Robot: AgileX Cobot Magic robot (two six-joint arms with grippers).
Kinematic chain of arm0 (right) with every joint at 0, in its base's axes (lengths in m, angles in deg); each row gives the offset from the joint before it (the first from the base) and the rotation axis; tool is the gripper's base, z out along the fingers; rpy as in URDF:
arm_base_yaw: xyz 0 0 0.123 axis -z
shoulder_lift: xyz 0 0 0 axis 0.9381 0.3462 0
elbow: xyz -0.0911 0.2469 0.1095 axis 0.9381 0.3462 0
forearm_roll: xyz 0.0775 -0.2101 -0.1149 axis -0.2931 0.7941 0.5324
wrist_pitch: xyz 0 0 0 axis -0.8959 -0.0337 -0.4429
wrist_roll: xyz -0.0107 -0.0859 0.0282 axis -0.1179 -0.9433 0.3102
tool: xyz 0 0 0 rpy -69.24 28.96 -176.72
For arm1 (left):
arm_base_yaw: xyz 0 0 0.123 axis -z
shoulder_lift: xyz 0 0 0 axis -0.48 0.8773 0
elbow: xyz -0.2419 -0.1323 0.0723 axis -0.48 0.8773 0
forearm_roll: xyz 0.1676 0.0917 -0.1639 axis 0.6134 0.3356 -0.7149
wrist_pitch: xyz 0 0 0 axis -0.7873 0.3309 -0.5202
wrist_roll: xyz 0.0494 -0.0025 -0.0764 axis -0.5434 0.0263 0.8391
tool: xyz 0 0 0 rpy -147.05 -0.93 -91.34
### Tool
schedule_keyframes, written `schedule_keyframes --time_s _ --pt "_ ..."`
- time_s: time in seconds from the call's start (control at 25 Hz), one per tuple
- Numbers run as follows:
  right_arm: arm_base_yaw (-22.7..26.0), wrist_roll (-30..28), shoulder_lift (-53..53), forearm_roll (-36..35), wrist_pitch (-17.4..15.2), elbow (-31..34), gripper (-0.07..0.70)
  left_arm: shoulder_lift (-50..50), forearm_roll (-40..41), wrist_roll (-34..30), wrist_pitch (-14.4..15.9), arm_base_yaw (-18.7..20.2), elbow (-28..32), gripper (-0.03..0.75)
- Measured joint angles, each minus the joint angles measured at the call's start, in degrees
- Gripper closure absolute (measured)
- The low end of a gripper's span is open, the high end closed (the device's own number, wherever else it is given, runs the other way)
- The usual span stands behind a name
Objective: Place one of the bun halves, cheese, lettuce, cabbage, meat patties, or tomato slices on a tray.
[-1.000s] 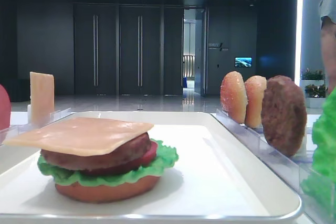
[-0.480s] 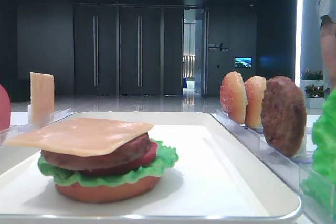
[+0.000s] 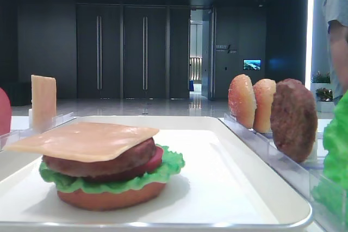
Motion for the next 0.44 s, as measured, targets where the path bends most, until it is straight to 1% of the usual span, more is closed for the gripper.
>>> schedule_keyframes --time_s 0.24,0.44 --pt "0.00 0.00 0.00 0.00 0.00 0.00 0.082 -9.78 0.24 0.00 -0.31 0.00 0.14 0.127" --pt "0.00 0.00 0.00 -0.05 0.00 0.00 0.082 -10.14 0.42 0.00 -0.31 0.00 0.14 0.144"
